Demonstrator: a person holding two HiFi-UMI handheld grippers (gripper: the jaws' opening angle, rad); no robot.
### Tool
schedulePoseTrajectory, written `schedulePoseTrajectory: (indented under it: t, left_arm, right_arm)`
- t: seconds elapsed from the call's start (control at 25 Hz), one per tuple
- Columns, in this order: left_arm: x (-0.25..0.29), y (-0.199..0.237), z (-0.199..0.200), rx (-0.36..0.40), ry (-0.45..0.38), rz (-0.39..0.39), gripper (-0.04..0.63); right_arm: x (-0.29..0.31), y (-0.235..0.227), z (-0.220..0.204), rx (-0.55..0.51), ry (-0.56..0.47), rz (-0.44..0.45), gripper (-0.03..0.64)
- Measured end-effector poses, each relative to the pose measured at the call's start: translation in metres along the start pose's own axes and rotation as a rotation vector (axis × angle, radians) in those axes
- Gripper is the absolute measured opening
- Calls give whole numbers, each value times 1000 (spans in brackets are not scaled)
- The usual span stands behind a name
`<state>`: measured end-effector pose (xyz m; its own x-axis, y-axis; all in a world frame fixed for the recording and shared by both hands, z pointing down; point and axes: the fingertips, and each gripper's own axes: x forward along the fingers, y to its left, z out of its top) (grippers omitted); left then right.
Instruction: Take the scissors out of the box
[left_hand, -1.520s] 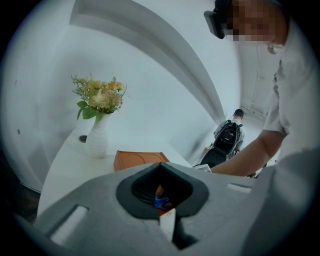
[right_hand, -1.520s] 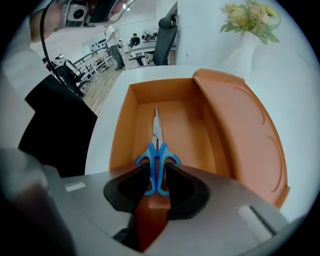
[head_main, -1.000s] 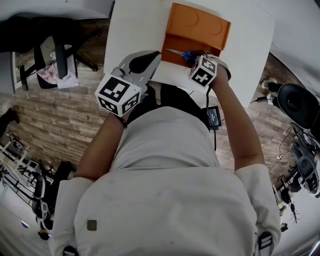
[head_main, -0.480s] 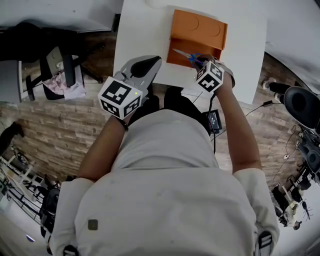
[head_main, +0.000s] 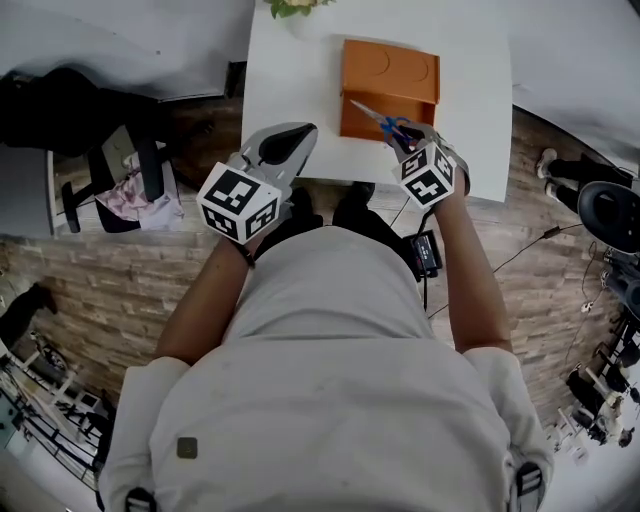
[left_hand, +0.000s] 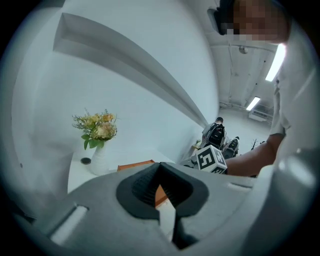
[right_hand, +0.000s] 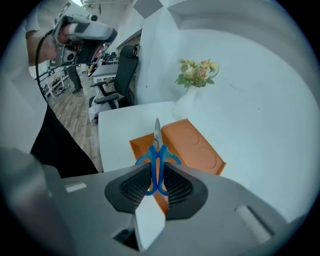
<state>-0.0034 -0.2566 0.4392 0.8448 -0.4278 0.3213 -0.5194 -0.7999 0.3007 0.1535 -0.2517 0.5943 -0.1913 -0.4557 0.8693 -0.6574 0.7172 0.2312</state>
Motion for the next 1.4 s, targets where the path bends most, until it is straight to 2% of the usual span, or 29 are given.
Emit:
schedulePoseTrajectory:
  t: [0.28,0.52,0.8,1.04,1.24,1.4]
  left_arm:
    - [-19,-8,8,53,-25,-50,3]
    - [-36,-16,11,79,-40,-91,5]
    - [-41,-18,4,75,-32,-141,3]
    - [-38,-38,11,92,-51,-144,3]
    - [-32,-56,17,100,-68,-105,5]
    - [-23,-86,16,105,-72,-87,3]
  right_arm:
    - [-50,7,25,130,-123,-115,94]
    - [-92,28,46,274,-258,-155,94]
    - [-130,49,62,354,-354,-194,94]
    - [-162,53,48,374,-414,-218,94]
    - [-185,49,27,374,-471,-212,94]
    - [-206,49,4,373,-505,-199,94]
